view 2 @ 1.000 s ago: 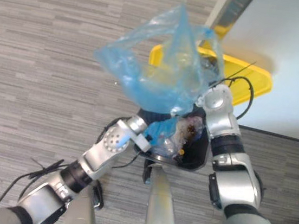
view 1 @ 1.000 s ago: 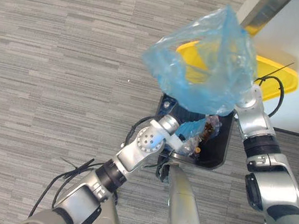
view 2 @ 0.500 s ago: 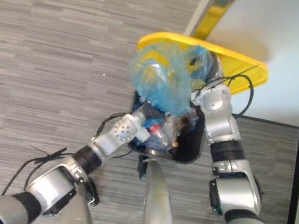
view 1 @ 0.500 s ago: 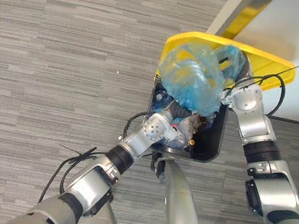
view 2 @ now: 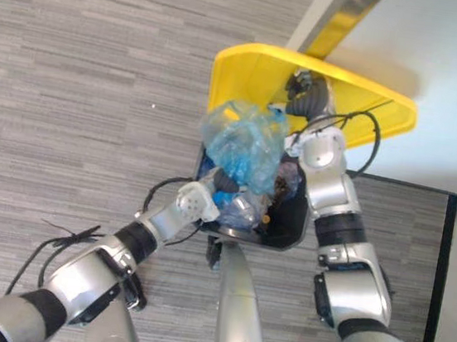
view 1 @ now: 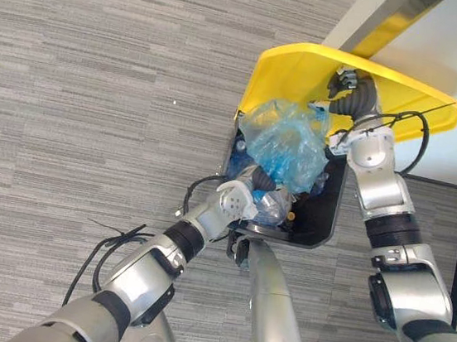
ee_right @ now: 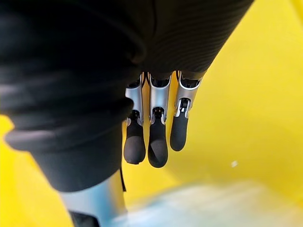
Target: Gather rubbish on tea table into small bin, then transfer packed bag to large trash can.
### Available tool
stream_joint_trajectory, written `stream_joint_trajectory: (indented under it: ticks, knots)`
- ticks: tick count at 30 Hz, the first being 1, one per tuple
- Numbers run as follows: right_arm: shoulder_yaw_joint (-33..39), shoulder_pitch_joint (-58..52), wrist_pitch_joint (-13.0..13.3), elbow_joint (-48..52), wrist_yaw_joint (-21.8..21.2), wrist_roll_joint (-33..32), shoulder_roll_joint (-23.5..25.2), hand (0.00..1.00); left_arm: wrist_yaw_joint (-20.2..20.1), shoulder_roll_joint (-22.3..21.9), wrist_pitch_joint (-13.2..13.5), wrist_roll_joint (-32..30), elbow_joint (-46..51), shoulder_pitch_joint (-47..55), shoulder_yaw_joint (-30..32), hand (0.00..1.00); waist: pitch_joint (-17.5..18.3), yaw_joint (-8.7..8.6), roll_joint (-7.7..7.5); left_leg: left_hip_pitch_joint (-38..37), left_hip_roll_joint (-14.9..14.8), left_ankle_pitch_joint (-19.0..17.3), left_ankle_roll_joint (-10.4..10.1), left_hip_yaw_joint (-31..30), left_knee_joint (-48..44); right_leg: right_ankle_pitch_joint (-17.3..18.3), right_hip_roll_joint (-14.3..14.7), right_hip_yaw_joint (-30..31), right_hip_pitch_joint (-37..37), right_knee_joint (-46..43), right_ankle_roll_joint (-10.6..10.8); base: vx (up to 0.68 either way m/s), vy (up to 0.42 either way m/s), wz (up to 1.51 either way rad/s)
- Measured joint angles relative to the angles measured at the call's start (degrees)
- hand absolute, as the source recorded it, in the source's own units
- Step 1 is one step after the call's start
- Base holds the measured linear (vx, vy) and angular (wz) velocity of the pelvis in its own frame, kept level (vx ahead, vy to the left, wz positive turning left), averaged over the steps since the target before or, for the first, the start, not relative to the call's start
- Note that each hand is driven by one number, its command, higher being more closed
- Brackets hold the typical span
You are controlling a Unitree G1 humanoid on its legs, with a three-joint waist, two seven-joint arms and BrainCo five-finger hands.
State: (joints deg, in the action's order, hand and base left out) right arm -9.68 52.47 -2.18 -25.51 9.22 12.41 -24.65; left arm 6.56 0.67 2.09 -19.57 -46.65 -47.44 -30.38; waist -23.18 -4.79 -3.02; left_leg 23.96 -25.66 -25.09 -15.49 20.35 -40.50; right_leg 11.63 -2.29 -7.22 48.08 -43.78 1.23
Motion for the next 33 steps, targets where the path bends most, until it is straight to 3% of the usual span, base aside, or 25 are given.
stream_joint_trajectory:
  ticks: [8,17,22,25,27,29,31,33]
  knots:
    - [-2.54,0.27,0.01,2.33,-0.36,0.04,-0.07,0.0,-0.31,-2.53,-0.26,-5.84,-0.08,-0.39,-0.48,0.0,0.01,0.06,-0.07,-0.01,0.02,0.36,-0.5,-0.33,0.07,0.01,-0.26,0.26,-0.01,-0.78,0.0,-0.01,0.009,0.03]
    - [-2.53,-0.79,0.08,2.33,-1.71,1.28,-0.47,0.0,-0.7,-2.19,-0.27,-6.16,-0.17,-1.3,-3.36,0.0,0.06,0.1,-0.14,-0.04,1.19,1.55,-0.65,-1.37,0.9,0.01,-1.77,0.17,-0.16,-1.96,-0.01,-0.02,0.012,0.12]
    - [-2.53,-3.15,0.72,2.17,-2.07,3.27,-0.89,0.0,-0.59,-0.35,0.11,-1.91,2.73,-0.85,-4.43,0.0,0.08,0.06,-0.19,-0.17,2.54,2.39,-0.69,-2.96,1.7,0.71,-2.9,-0.91,-2.17,-0.35,-0.89,-0.03,0.014,0.17]
    - [-2.35,-7.14,1.74,2.1,-2.08,3.52,-2.15,0.0,-0.42,1.75,1.77,2.54,10.8,3.98,-2.85,0.0,0.53,0.03,-1.01,-0.5,4.44,4.38,-0.6,-5.41,4.28,0.83,-3.88,-1.04,-3.8,1.08,-0.95,-0.03,0.013,0.4]
    - [-1.86,-10.72,1.9,1.89,-2.09,4.16,-3.04,0.0,-0.29,3.55,3.86,8.68,18.01,11.74,0.94,0.0,0.8,0.53,-1.47,-1.55,5.83,4.81,-0.19,-7.04,5.49,2.24,-4.91,-1.64,-5.9,2.13,-0.64,-0.02,-0.005,0.28]
    - [-1.82,-12.83,1.92,0.97,-2.12,4.67,-3.05,0.0,-0.29,4.81,4.42,11.01,20.22,16.74,3.5,0.0,1.31,0.54,-2.09,-2.82,6.98,5.67,0.12,-7.47,7.56,2.28,-5.58,-1.85,-6.92,2.8,-0.58,-0.01,-0.001,0.24]
    - [-1.08,-16.67,1.97,-0.62,-2.6,5.69,-4.0,0.0,-0.65,7.53,4.8,15.58,23.04,28.02,10.7,0.0,1.51,0.81,-2.09,-5.46,8.93,5.31,0.95,-11.78,8.36,2.52,-6.02,-2.91,-10.0,3.87,-0.17,0.04,0.024,0.17]
    - [0.6,-19.04,2.0,-0.55,-2.87,5.72,-4.15,0.0,-0.86,8.16,4.73,16.63,22.75,31.5,13.54,0.0,1.77,1.05,-2.43,-6.24,9.46,5.31,0.99,-11.9,9.13,2.68,-6.6,-2.94,-10.82,3.63,0.1,0.02,0.035,0.12]
